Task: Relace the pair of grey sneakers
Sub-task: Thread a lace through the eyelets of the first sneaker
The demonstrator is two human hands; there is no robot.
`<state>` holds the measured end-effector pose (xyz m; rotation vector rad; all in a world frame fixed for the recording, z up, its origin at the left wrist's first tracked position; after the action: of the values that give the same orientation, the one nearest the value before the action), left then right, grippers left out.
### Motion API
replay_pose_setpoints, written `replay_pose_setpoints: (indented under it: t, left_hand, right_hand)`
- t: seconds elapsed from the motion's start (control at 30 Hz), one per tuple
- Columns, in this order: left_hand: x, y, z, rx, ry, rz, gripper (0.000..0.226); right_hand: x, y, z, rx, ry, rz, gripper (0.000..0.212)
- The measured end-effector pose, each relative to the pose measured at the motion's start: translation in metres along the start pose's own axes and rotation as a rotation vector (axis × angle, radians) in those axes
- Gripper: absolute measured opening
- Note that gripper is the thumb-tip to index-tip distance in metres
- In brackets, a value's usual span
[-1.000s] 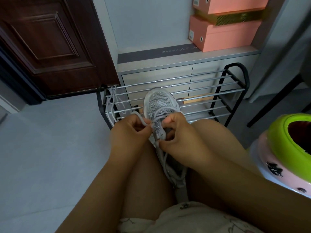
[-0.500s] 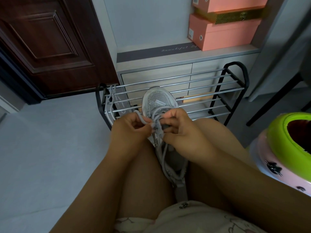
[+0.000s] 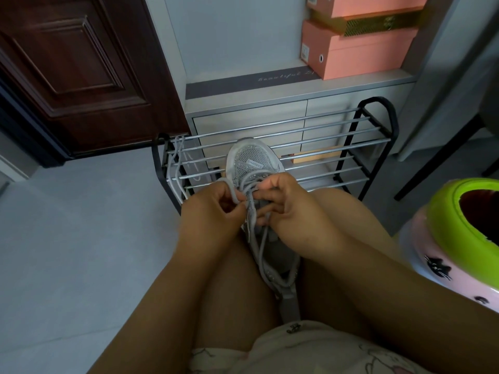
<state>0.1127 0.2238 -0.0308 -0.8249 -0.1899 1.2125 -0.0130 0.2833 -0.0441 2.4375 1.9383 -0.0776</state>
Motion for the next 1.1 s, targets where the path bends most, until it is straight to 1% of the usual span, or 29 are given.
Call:
replay_pose_setpoints:
  t: [0.07, 0.13, 0.23, 0.3, 0.37, 0.43, 0.5, 0.6, 0.7, 0.77, 0.83, 0.87, 0.93, 0.97, 1.03, 1.07, 1.1]
  left_hand:
    - [-0.003, 0.002, -0.003, 0.06, -0.049, -0.055, 0.012]
    - [-0.006, 0.003, -0.004, 0.092, -0.094, -0.097, 0.005]
    - [-0.006, 0.005, -0.002, -0.005, -0.101, -0.108, 0.022]
    - [-0.008, 0.005, -0.001, -0.025, -0.126, -0.15, 0.026]
    - [-0.011, 0.005, -0.001, -0.013, -0.156, -0.217, 0.024]
    - [-0.013, 0.003, 0.0, -0.057, -0.16, -0.261, 0.022]
    - [-0.016, 0.001, 0.001, -0.106, -0.141, -0.284, 0.015]
    - [-0.016, 0.0, 0.0, -0.08, -0.122, -0.287, 0.005]
    - [-0.013, 0.0, -0.005, 0.09, -0.159, -0.303, 0.019]
    - [-0.012, -0.002, -0.006, 0.182, -0.161, -0.32, 0.022]
    - [-0.012, -0.003, -0.005, 0.229, -0.161, -0.333, 0.023]
    - [-0.012, -0.003, -0.005, 0.238, -0.165, -0.334, 0.024]
    - [-0.012, -0.003, -0.006, 0.241, -0.174, -0.326, 0.024]
    - [-0.012, -0.003, -0.006, 0.236, -0.177, -0.314, 0.023]
    - [-0.012, -0.002, -0.009, 0.204, -0.188, -0.275, 0.022]
    - [-0.012, -0.002, -0.01, 0.188, -0.197, -0.258, 0.023]
    - [-0.013, -0.003, -0.011, 0.185, -0.206, -0.249, 0.024]
  right_hand:
    - [0.0, 0.001, -0.003, -0.008, 0.001, -0.007, 0.054]
    - [0.0, 0.002, -0.006, -0.012, 0.009, -0.018, 0.052]
    - [0.001, 0.002, -0.007, -0.023, 0.033, -0.032, 0.053]
    - [0.001, 0.001, -0.007, -0.023, 0.043, -0.039, 0.054]
    - [0.001, 0.001, -0.007, -0.027, 0.056, -0.046, 0.055]
    - [0.0, 0.002, -0.008, -0.034, 0.077, -0.065, 0.056]
    - [0.0, 0.002, -0.007, -0.018, 0.088, -0.07, 0.055]
    - [0.001, -0.002, -0.006, 0.129, 0.064, -0.029, 0.05]
    - [-0.003, -0.001, -0.008, 0.338, 0.022, 0.057, 0.036]
    - [-0.009, 0.002, -0.01, 0.577, -0.037, 0.072, 0.021]
    - [-0.013, 0.004, -0.014, 0.721, -0.096, 0.067, 0.014]
    - [-0.014, 0.004, -0.014, 0.762, -0.126, 0.053, 0.012]
    - [-0.012, 0.005, -0.015, 0.81, -0.156, 0.024, 0.018]
    - [-0.011, 0.005, -0.017, 0.792, -0.161, 0.011, 0.023]
    - [-0.005, 0.001, -0.028, 0.666, -0.126, -0.049, 0.031]
    - [0.001, -0.002, -0.036, 0.603, -0.088, -0.131, 0.032]
    - [0.008, -0.005, -0.044, 0.574, -0.036, -0.27, 0.032]
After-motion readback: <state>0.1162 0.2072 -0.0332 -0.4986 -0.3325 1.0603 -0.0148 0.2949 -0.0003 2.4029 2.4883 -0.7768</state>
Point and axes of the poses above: each hand's wrist, its own x-axis away from the middle knuckle, its own y-axis out of the palm, z = x × y, the point moved 4 cm from there along -x, towards the middle knuckle, and after that the axes turned 6 degrees about -x, right-handed, at the moved point
